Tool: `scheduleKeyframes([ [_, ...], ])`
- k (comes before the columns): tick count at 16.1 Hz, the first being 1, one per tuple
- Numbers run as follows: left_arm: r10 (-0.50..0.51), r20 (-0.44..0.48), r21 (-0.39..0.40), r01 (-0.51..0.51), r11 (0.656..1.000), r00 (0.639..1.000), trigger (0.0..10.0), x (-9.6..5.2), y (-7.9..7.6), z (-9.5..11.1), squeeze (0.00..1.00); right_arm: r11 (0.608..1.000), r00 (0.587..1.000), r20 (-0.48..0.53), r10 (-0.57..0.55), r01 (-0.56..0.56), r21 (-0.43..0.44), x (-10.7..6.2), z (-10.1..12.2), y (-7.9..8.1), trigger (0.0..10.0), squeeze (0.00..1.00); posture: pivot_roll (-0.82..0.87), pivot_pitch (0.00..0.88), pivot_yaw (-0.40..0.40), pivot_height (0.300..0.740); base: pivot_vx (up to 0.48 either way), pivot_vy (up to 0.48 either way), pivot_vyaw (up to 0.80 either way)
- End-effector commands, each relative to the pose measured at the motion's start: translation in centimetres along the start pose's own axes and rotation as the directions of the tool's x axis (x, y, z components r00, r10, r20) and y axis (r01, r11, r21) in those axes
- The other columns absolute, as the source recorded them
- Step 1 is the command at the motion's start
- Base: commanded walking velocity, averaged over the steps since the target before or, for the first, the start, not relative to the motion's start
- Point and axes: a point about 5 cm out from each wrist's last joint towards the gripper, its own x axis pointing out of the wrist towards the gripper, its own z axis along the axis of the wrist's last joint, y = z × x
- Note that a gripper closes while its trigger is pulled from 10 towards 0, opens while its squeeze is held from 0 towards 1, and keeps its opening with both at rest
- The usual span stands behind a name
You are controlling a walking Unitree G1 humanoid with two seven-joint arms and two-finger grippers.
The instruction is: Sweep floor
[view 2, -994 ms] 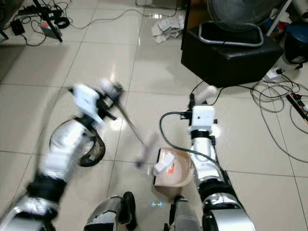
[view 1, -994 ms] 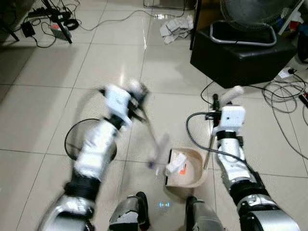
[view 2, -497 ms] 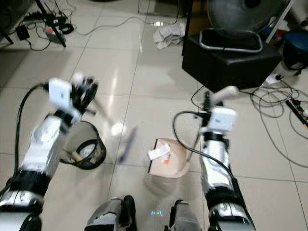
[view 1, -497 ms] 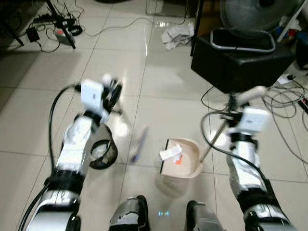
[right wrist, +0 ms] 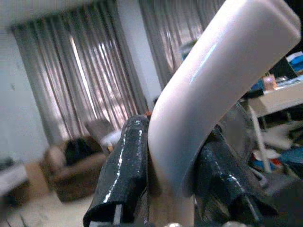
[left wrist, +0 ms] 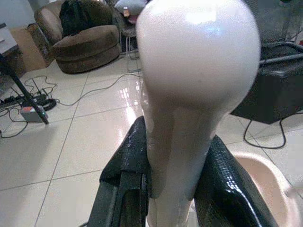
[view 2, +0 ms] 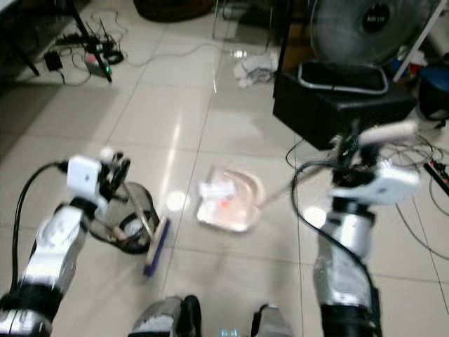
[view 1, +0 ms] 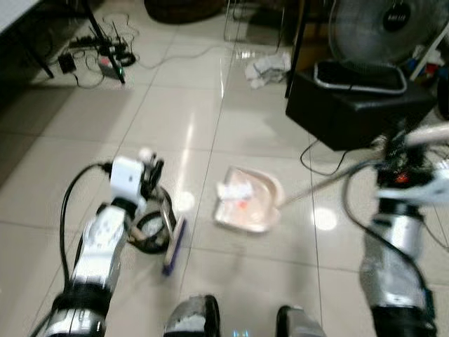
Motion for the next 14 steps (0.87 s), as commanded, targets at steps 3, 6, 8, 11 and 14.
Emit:
scheduleKeyframes([
  [3, 0.0, -0.016, -0.023, 0.0, 1.0, 1.0, 10.0, -2.6, -0.4, -1.0, 0.0, 0.985, 0.998, 0.044, 0.055, -0.061, 0.16, 2.1, 3.5, 1.2, 10.0, 0.0, 0.0, 0.05, 0.113, 0.74, 0.0, 0.0, 0.0],
  [6, 0.03, -0.044, -0.044, -0.032, 0.999, 0.999, 10.0, -4.2, -0.6, -1.9, 0.0, 0.964, 0.997, 0.048, 0.064, -0.074, 0.255, 3.4, 4.8, 1.8, 10.0, 0.0, 0.0, 0.038, 0.103, 0.74, 0.0, 0.0, 0.0],
  [8, 0.067, -0.066, -0.054, -0.071, 0.996, 0.996, 10.0, -5.2, -0.6, -2.3, 0.0, 0.948, 0.993, 0.044, 0.108, -0.116, 0.297, 5.3, 5.6, 2.7, 10.0, 0.0, 0.0, 0.036, 0.09, 0.74, 0.0, 0.0, 0.0],
  [11, 0.131, -0.105, -0.048, -0.137, 0.989, 0.986, 10.0, -6.1, -0.4, -2.6, 0.0, 0.96, 0.995, -0.004, 0.104, -0.099, 0.262, 6.5, 5.9, 2.8, 10.0, 0.0, 0.01, 0.032, 0.074, 0.74, 0.0, 0.0, 0.27],
  [14, 0.157, -0.106, -0.045, -0.162, 0.986, 0.982, 10.0, -6.4, -0.1, -2.6, 0.0, 0.961, 0.995, -0.04, 0.09, -0.076, 0.267, 6.8, 5.5, 2.7, 10.0, 0.0, 0.02, 0.033, 0.075, 0.74, 0.0, 0.0, 0.8],
])
